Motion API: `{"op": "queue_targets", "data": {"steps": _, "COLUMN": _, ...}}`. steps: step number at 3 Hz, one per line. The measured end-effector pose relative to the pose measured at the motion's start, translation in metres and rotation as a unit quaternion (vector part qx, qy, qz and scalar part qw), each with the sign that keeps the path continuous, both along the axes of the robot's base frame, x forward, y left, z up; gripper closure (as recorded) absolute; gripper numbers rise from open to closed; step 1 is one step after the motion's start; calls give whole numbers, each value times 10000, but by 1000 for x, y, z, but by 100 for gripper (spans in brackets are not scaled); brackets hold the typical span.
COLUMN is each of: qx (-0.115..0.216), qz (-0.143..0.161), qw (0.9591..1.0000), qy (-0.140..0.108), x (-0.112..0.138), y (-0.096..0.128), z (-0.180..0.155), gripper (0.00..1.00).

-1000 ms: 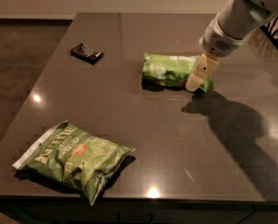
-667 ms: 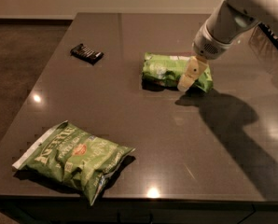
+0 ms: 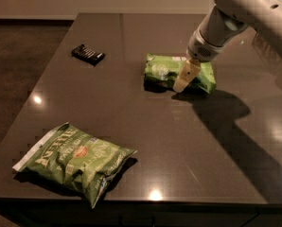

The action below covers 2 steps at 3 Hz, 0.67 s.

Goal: Move green rice chip bag near rxbar chocolate

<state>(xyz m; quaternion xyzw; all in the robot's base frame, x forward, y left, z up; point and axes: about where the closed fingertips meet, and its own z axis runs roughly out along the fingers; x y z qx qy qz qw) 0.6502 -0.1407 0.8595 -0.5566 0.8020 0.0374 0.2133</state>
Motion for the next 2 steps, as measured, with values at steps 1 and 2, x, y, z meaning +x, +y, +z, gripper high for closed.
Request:
{"op": "queue_targets", "data": {"steps": 1, "qx": -40, "qz": 94, "qw": 9999, "qy": 33, "x": 3, "y": 7, "z": -1, "gripper": 39}}
{"op": "queue_targets", "data": {"steps": 2, "qx": -58, "qz": 221, "qw": 9997, "qy": 34, "x": 10, "y": 18, "z": 5, "gripper": 62}}
